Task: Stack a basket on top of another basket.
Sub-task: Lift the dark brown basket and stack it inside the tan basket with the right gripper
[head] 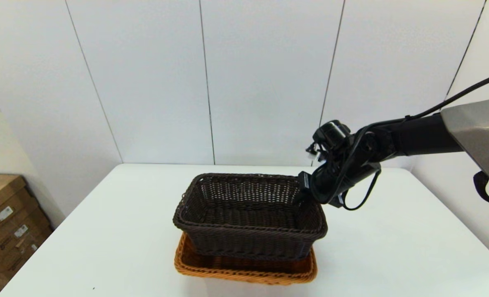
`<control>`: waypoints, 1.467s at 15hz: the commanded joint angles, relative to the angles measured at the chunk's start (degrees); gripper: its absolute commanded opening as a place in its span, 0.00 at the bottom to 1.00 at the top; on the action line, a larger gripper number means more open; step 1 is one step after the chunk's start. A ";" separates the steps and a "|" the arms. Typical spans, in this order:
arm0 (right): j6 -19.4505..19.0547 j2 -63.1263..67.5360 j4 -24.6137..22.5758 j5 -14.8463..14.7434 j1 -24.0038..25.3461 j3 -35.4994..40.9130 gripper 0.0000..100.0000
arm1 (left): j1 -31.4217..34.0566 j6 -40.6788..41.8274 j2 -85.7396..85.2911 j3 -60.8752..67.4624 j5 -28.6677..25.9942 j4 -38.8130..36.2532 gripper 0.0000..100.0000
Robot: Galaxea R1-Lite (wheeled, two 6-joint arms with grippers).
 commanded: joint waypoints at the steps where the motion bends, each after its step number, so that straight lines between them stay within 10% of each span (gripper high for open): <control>1: 0.27 -1.74 0.20 0.30 0.44 1.27 0.00 | 0.00 0.05 -0.01 0.09 -0.01 0.07 1.00; 22: 0.97 0.11 0.02 0.30 2.46 1.71 0.00 | 0.00 0.05 -0.01 0.09 -0.01 0.07 1.00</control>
